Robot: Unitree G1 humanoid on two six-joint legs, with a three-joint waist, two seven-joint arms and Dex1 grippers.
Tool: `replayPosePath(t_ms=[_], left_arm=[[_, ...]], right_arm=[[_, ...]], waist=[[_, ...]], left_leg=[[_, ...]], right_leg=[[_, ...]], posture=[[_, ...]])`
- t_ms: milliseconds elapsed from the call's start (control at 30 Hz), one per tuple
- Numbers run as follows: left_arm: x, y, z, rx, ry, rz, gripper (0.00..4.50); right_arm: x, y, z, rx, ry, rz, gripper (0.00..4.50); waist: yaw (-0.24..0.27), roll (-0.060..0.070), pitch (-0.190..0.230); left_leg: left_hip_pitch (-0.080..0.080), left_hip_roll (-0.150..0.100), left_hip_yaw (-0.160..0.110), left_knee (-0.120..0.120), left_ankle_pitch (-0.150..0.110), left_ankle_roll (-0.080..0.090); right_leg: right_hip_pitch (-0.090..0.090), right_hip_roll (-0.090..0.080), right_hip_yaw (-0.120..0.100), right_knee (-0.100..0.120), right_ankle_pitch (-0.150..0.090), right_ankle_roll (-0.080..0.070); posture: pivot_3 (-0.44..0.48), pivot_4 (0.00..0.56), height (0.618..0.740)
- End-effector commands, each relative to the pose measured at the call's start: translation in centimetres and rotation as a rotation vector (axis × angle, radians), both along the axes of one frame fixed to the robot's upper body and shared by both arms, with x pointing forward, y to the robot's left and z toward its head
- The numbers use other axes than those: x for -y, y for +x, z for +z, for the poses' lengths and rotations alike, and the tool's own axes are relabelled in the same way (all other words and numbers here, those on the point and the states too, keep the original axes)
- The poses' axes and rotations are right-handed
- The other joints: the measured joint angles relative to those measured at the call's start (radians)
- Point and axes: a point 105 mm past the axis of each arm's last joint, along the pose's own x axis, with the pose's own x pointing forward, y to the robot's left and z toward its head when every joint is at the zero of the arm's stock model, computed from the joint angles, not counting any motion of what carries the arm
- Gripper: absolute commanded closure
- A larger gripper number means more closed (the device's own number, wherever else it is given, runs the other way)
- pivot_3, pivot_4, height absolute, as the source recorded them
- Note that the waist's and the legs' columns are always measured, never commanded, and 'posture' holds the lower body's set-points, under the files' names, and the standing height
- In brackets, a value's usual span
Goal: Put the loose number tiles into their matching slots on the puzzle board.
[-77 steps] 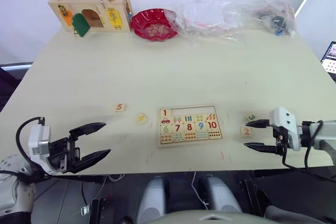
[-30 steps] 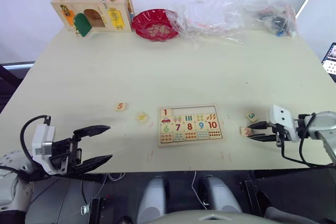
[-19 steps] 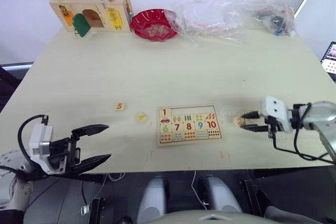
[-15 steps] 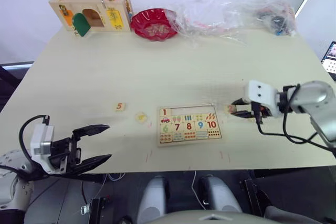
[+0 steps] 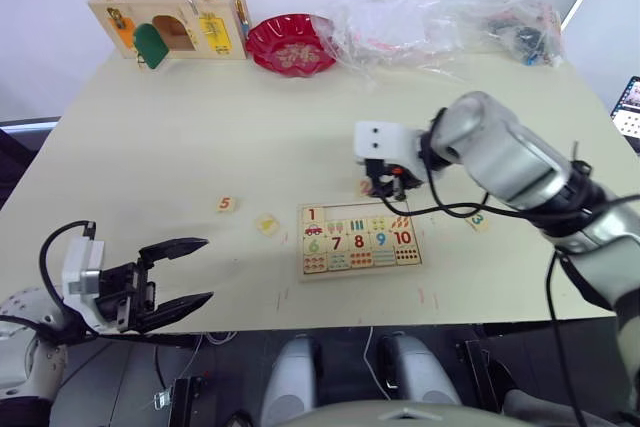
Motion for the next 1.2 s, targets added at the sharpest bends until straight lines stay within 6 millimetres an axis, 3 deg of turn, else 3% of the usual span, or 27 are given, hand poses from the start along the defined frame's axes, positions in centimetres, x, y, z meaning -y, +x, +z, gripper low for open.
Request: replayPosePath(t_ms=[33, 267, 533, 1200], left_arm=[[-0.4, -0.4, 0.3, 0.027, 0.006, -0.007, 0.00], [-0.6, -0.2, 0.3, 0.029, 0.006, 0.005, 0.00], [-0.8, -0.3, 0.0, 0.025, 0.004, 0.016, 0.00], [-0.6, -0.4, -0.3, 0.016, 0.001, 0.012, 0.00]], right_arm=[[-0.9, 0.6, 0.6, -0.025, 0.008, -0.027, 3.61], [-2.3, 1.7, -0.8, -0.009, -0.096, -0.013, 3.61], [-3.8, 0.7, -3.1, -0.026, -0.162, 0.051, 3.61], [-5.3, 0.3, -3.6, -0.061, -0.147, 0.020, 3.61]], waist=[[0.002, 0.000, 0.000], [0.001, 0.000, 0.000], [-0.004, 0.000, 0.000], [-0.022, 0.000, 0.000]], left_leg=[[0.000, 0.000, 0.000, 0.000, 0.000, 0.000], [-0.001, -0.001, 0.000, 0.000, 0.000, 0.000], [-0.001, 0.000, -0.001, 0.000, 0.000, 0.000], [-0.001, 0.000, -0.002, 0.000, 0.000, 0.000]], right_leg=[[0.000, 0.000, 0.000, 0.000, 0.000, 0.000], [0.000, -0.001, -0.001, 0.000, 0.000, 0.000], [0.000, 0.000, -0.001, 0.001, 0.000, 0.001], [0.000, 0.000, -0.002, 0.001, 0.000, 0.000]], posture=[[0.000, 0.150, 0.740], [0.000, 0.150, 0.740], [0.000, 0.150, 0.740], [0.000, 0.150, 0.740]])
